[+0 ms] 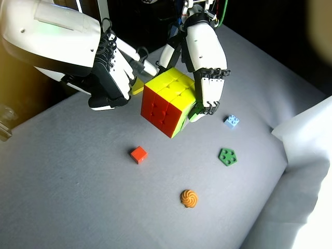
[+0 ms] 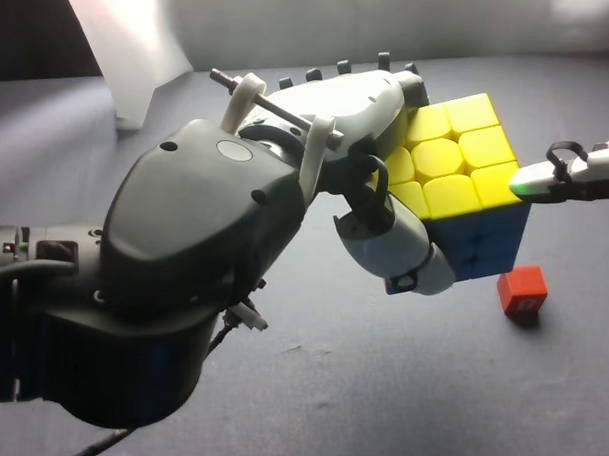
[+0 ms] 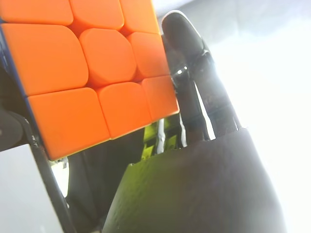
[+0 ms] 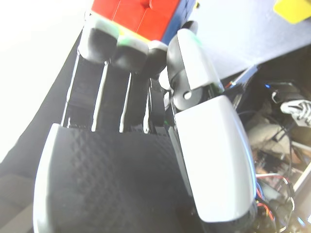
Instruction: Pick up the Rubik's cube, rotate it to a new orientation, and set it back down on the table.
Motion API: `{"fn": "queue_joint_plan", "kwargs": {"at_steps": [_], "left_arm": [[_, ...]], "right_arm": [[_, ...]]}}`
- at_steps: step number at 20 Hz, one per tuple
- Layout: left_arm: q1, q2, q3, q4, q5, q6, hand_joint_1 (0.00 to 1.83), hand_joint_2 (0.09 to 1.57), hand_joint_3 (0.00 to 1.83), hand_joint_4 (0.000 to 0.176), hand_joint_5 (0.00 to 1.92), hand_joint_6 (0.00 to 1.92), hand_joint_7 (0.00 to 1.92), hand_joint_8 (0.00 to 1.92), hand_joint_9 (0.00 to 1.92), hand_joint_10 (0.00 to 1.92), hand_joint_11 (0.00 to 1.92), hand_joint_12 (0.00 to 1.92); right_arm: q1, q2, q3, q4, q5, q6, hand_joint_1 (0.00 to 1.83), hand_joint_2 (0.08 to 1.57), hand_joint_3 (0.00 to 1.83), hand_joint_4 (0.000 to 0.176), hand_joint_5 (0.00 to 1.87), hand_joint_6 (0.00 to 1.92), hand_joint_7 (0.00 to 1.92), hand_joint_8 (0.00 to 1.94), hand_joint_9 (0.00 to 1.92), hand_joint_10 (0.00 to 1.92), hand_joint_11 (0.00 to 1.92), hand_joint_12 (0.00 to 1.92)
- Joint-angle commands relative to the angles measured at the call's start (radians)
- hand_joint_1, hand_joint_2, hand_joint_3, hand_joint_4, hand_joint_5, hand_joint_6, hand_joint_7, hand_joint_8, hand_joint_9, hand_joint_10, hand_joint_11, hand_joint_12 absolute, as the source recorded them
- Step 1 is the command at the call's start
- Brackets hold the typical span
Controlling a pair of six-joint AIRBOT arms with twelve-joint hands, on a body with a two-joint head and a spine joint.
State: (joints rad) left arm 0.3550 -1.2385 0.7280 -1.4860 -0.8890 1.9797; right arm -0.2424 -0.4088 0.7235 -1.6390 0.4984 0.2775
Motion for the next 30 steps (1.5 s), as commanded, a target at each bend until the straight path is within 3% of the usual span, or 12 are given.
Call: {"fn": "queue_joint_plan", "kwargs": {"at_steps": [1,2,3,4,5,6,8,9,13,28,29,30], "left_arm": [[-0.019,0.004,0.003,0.088,-0.023,-0.011,1.21,1.21,0.0,0.0,0.94,1.0,0.66,1.52,0.64,1.14,0.55,1.37],[-0.021,0.004,0.005,0.088,-0.023,-0.011,1.2,1.21,0.0,0.0,0.95,0.99,0.67,1.51,0.64,1.1,0.53,1.37],[-0.022,0.004,0.006,0.088,-0.023,-0.011,1.31,1.21,0.0,0.0,0.92,1.0,0.67,1.43,0.66,1.45,0.58,1.37],[-0.023,0.004,0.007,0.088,-0.023,-0.01,1.23,1.2,0.0,0.0,0.97,0.96,0.67,1.46,0.62,1.22,0.54,1.35],[-0.023,0.004,0.007,0.088,-0.023,-0.01,1.31,1.22,0.0,0.0,0.9,1.06,0.64,1.43,0.63,1.48,0.52,1.36],[-0.023,0.004,0.008,0.088,-0.023,-0.01,1.32,1.24,0.0,0.0,0.87,1.1,0.62,1.45,0.6,1.57,0.47,1.35],[-0.023,0.004,0.008,0.088,-0.023,-0.01,1.32,1.24,0.0,0.0,0.85,1.11,0.63,1.48,0.62,1.58,0.5,1.38],[-0.023,0.004,0.008,0.088,-0.023,-0.01,1.33,1.23,0.0,0.0,0.87,1.07,0.63,1.46,0.64,1.57,0.55,1.38],[-0.023,0.004,0.009,0.088,-0.023,-0.01,1.33,1.23,0.0,0.0,0.86,1.1,0.62,1.46,0.66,1.55,0.57,1.35],[-0.037,0.004,0.015,0.079,-0.023,0.003,1.33,1.24,0.0,0.0,0.86,1.09,0.64,1.46,0.63,1.58,0.53,1.4],[-0.038,0.004,0.015,0.078,-0.023,0.003,1.23,1.21,0.0,0.0,0.95,1.0,0.67,1.47,0.62,1.24,0.53,1.38],[-0.039,0.004,0.016,0.077,-0.023,0.004,1.31,1.22,0.0,0.0,0.91,1.02,0.66,1.43,0.65,1.48,0.56,1.38]], "right_arm": [[0.006,-0.001,0.0,0.044,-0.002,-0.002,1.21,1.26,0.0,0.0,0.28,0.01,0.73,1.93,0.85,1.92,0.86,1.92],[0.004,-0.002,0.0,0.043,-0.004,-0.003,1.21,1.26,0.0,0.0,0.24,0.0,0.74,1.93,0.87,1.92,0.88,1.92],[0.002,-0.002,0.0,0.042,-0.005,-0.003,1.19,1.26,0.0,0.0,0.18,0.0,0.76,1.92,0.9,1.92,0.91,1.92],[0.0,-0.003,0.0,0.042,-0.005,-0.003,1.16,1.27,0.01,0.0,0.21,0.01,0.77,1.92,0.9,1.92,0.89,1.92],[-0.002,-0.004,0.0,0.042,-0.005,-0.003,1.18,1.27,0.0,0.0,0.23,0.01,0.78,1.9,0.9,1.92,0.88,1.92],[-0.004,-0.004,0.0,0.042,-0.005,-0.003,1.19,1.27,0.0,0.0,0.22,0.0,0.77,1.89,0.9,1.92,0.88,1.92],[-0.007,-0.005,0.0,0.042,-0.005,-0.004,1.17,1.28,0.0,0.0,0.2,0.0,0.78,1.89,0.91,1.92,0.91,1.92],[-0.008,-0.005,0.0,0.042,-0.005,-0.004,1.16,1.27,0.0,0.0,0.35,0.01,0.77,1.9,0.88,1.92,0.86,1.92],[-0.009,-0.004,0.0,0.04,-0.008,-0.005,1.16,1.28,0.01,0.0,0.19,0.0,0.8,1.9,0.92,1.92,0.92,1.92],[-0.025,-0.042,0.035,0.039,-0.025,-0.004,1.16,1.27,0.0,0.0,0.22,0.0,0.82,1.89,0.92,1.92,0.89,1.92],[-0.027,-0.042,0.035,0.039,-0.025,-0.004,1.14,1.27,0.0,0.0,0.23,0.0,0.83,1.86,0.91,1.92,0.87,1.92],[-0.031,-0.042,0.035,0.039,-0.025,-0.004,1.15,1.26,0.0,0.0,0.24,0.0,0.83,1.9,0.92,1.92,0.88,1.92]]}}
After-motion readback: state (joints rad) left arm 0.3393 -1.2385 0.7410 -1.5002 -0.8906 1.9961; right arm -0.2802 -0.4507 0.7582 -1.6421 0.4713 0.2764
